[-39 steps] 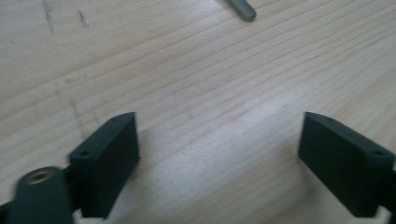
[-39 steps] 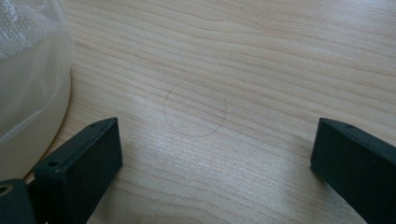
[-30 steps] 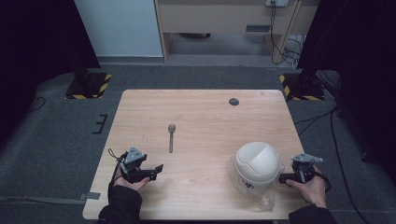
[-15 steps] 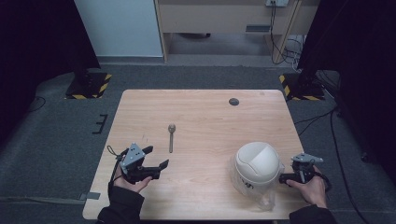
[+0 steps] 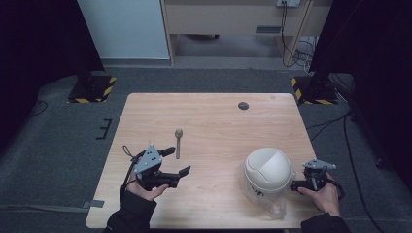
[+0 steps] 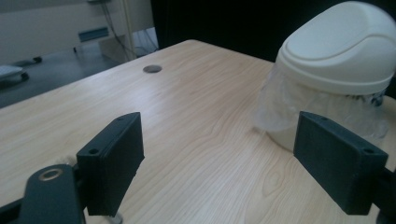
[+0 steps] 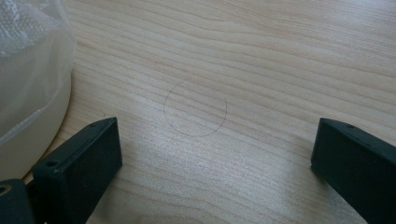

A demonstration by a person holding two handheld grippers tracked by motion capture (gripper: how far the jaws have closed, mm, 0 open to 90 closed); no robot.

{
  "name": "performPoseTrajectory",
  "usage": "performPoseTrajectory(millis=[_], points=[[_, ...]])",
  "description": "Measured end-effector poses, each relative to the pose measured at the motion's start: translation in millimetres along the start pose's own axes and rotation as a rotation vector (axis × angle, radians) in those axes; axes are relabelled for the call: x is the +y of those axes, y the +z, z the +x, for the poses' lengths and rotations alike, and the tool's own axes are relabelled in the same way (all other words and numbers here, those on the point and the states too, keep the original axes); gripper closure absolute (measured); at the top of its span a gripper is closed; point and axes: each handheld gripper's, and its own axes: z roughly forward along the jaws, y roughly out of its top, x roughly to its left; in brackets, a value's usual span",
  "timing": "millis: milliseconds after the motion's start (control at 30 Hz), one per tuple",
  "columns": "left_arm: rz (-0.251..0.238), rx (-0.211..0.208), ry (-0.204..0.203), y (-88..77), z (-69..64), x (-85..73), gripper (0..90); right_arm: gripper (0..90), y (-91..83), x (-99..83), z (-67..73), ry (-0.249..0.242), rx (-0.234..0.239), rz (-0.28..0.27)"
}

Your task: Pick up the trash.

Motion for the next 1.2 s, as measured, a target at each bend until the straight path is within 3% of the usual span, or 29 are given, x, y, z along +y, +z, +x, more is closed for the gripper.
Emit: performPoseTrajectory(millis=[167, 500, 800, 900, 1200], points=[[-0.028, -0.056, 0.022, 19.4, -12.5, 19.7, 15.0, 2.1, 0.0, 0.0, 0.0, 0.000, 0.000, 0.000], [-0.030, -0.154, 0.053, 53.7, -37.1, 37.3, 14.4, 2.1, 0.0, 0.0, 0.0, 0.001, 0.001, 0.000], [-0.011, -0.235, 0.079, 79.5, -57.3, 45.5, 14.3, 2.1, 0.1, 0.0, 0.0, 0.001, 0.000, -0.001], [0.008, -0.269, 0.089, 95.6, -66.0, 47.4, 13.7, 2.1, 0.0, 0.0, 0.0, 0.001, 0.001, 0.000], [0.039, -0.342, 0.088, 129.1, -84.6, 48.0, 13.7, 2.1, 0.1, -0.1, 0.1, 0.001, 0.000, -0.002]])
